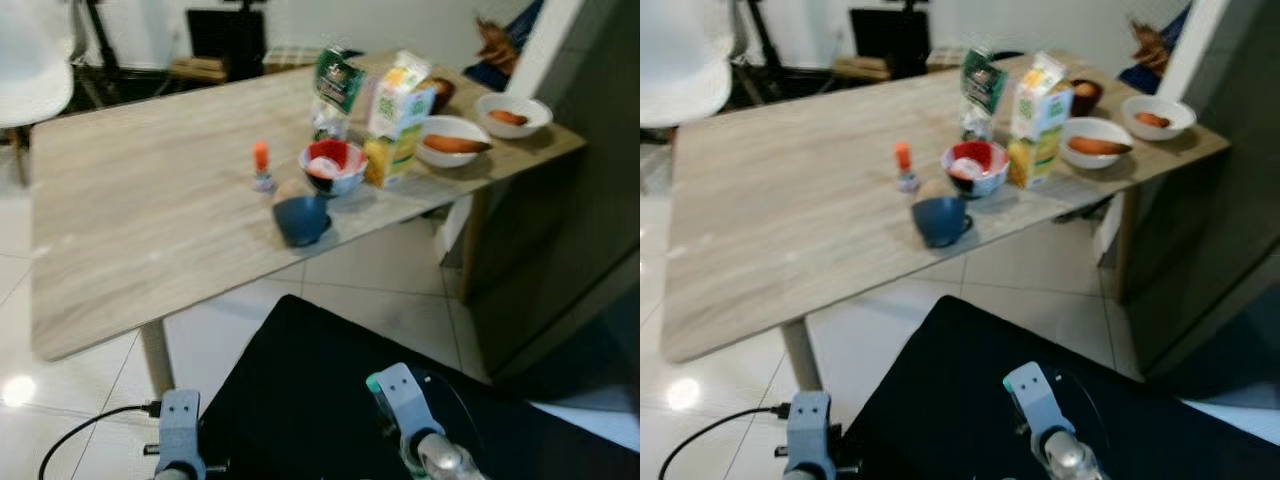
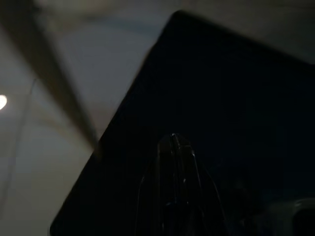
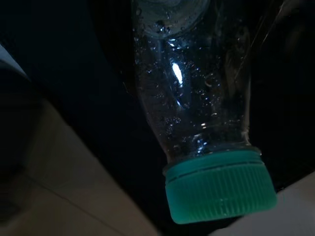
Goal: Restocking fridge
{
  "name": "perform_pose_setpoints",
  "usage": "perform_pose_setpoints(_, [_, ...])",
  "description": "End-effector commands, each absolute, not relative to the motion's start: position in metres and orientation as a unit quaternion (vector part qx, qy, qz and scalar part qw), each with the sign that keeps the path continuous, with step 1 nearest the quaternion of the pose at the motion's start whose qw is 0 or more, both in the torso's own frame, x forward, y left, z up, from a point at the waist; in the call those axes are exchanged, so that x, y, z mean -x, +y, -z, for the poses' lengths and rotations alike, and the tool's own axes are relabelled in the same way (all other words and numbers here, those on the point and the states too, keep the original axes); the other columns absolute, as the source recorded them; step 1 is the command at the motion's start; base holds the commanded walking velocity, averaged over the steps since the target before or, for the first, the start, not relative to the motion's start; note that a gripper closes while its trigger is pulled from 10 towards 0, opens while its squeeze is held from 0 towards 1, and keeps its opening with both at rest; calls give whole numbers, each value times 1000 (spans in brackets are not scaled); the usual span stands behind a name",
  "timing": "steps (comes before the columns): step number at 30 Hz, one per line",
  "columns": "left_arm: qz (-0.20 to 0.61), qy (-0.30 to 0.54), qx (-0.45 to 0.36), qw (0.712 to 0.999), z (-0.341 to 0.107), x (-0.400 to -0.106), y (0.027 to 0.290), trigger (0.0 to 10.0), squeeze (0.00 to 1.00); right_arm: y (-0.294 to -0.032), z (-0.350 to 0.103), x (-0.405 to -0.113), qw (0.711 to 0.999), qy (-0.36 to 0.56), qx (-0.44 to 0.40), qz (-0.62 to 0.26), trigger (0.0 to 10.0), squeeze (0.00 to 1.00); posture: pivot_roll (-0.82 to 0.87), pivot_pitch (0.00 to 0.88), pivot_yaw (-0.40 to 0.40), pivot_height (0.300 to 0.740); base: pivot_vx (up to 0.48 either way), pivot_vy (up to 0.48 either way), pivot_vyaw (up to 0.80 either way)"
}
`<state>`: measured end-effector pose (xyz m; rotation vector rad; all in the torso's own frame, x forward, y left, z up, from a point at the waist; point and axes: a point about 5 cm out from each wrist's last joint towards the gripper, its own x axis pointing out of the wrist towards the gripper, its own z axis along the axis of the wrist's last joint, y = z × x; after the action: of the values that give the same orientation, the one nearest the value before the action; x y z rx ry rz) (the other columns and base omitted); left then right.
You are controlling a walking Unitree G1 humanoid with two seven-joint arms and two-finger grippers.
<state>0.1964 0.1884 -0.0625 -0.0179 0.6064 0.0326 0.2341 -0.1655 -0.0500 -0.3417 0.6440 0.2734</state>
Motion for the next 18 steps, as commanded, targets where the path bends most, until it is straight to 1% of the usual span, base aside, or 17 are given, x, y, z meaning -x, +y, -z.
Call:
perform_pose_setpoints(1, [-13,316,1,949,68,-186,191,10000,0,-165,54,-229,924,323,159,-127,10000,0,-54,74,27,740,0,0,-800])
perform_pose_setpoints(12, [8,321,-9,947,69,-187,187,10000,0,-172,55,-228,927,329,149,-104,10000,0,-56,73,35,740,0,0,-800])
perform_pose_setpoints(15, [28,325,-28,945,69,-188,184,10000,0,-175,55,-227,929,332,138,-86,10000,0,-60,67,42,740,0,0,-800])
perform_pose_setpoints(18, [29,325,-29,945,69,-189,183,10000,0,-176,55,-226,929,332,137,-84,10000,0,-63,66,43,740,0,0,-800])
